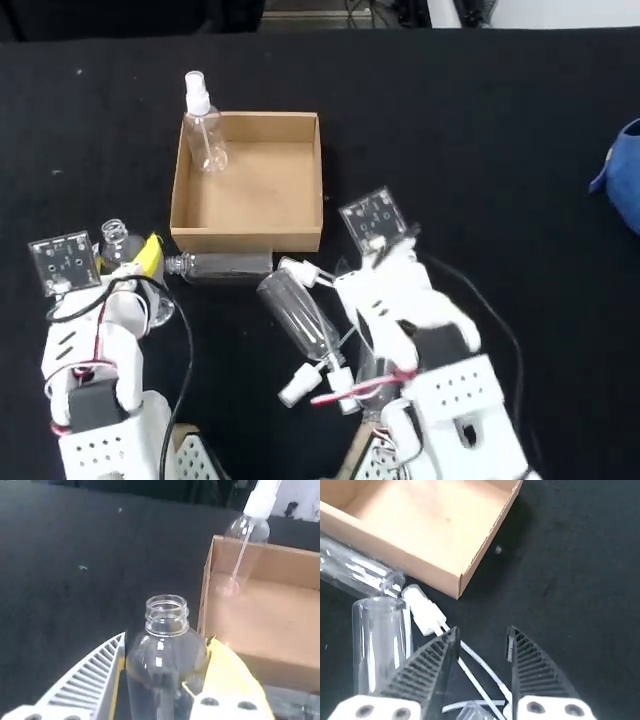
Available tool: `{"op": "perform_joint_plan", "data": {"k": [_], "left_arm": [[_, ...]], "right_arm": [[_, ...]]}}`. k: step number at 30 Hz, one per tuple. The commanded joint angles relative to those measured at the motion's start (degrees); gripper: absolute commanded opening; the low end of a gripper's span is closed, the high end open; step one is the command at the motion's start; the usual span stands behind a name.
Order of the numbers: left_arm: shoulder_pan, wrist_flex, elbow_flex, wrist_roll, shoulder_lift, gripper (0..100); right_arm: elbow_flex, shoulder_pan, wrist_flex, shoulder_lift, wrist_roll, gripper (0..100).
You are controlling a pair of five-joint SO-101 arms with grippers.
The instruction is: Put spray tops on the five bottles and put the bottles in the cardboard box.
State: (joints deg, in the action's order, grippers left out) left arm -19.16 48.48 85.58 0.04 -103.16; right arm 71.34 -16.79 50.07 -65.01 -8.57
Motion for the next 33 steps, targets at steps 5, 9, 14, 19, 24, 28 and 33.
{"op": "perform_joint_plan", "data": {"k": [5,9,14,19,24,28,33], "left_arm": [[0.31,-2.37,2.59,0.44,-1.41,3],[0.57,-2.37,2.77,0.44,-1.49,3],[0.48,-2.37,2.86,0.44,-1.49,3],[0.66,-2.37,2.77,0.44,-1.49,3],[0.40,-2.29,2.86,0.44,-1.49,3],[0.31,-2.29,2.86,0.44,-1.49,3],[0.66,-2.29,2.86,0.44,-1.49,3]], "right_arm": [[-11.38,-1.76,-3.52,22.90,-0.18,13.8],[-12.26,-3.34,-4.66,29.49,-0.62,13.9],[-13.49,-3.34,-0.35,30.64,-2.90,13.9],[-12.53,-3.43,-2.29,31.08,-2.99,13.9],[-10.33,-5.36,-2.81,31.08,-3.87,22.4],[-11.21,-5.71,-0.09,30.73,-5.27,20.8],[-9.89,-5.63,-5.10,31.16,-5.45,18.0]]}}
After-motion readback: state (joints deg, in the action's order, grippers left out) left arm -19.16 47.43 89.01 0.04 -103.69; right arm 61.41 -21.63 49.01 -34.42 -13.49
